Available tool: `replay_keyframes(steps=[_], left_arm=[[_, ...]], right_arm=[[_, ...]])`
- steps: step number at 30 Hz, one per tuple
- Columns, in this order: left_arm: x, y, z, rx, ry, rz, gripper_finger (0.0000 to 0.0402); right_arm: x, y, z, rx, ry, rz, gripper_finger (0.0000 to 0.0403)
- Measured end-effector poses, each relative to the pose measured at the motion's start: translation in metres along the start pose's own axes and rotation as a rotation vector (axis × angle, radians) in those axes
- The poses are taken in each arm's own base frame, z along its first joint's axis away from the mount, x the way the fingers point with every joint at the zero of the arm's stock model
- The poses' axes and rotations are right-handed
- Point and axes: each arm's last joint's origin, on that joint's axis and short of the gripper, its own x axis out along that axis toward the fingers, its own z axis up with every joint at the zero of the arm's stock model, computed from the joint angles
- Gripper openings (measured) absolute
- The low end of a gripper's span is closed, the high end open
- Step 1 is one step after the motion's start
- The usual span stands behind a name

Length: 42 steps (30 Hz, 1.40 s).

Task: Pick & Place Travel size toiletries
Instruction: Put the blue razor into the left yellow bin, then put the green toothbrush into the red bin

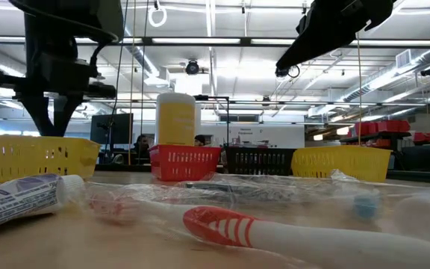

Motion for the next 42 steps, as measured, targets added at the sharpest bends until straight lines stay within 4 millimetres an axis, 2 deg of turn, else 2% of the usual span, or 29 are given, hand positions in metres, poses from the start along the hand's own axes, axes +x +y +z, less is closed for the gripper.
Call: replay_keyframes(steps=[9, 14, 17, 20, 26, 32, 38, 42], left_arm=[[0.001, 0.002, -0.001, -0.048, 0.002, 0.003, 0.01], [0.0, 0.004, -0.001, -0.125, 0.023, 0.06, 0.0124], [-0.008, 0.009, 0.003, -0.143, 0.002, 0.092, 0.0134], [-0.026, 0.018, 0.011, -0.171, -0.064, 0.121, 0.0139], [-0.074, 0.039, 0.029, -0.333, -0.253, 0.207, 0.0131], [-0.103, 0.048, 0.03, -0.544, -0.418, 0.31, 0.0122], [-0.115, 0.042, 0.025, -0.607, -0.536, 0.299, 0.0118], [-0.104, 0.033, 0.031, -0.616, -0.694, 0.277, 0.0118]], right_arm=[[0.0, 0.0, 0.0, 0.0, 0.0, 0.0, 0.0002], [0.0, 0.0, 0.0, 0.0, 0.0, 0.001, 0.0002], [0.0, 0.0, 0.0, 0.001, 0.0, 0.001, 0.0002], [0.0, 0.0, 0.0, 0.025, 0.004, 0.013, 0.0007], [0.001, 0.0, -0.002, 0.142, 0.032, 0.062, 0.0053], [0.001, -0.001, -0.009, 0.233, 0.099, 0.049, 0.0118], [0.001, -0.001, -0.012, 0.311, 0.125, 0.039, 0.0155], [0.001, -0.001, -0.012, 0.317, 0.125, 0.038, 0.0164]])
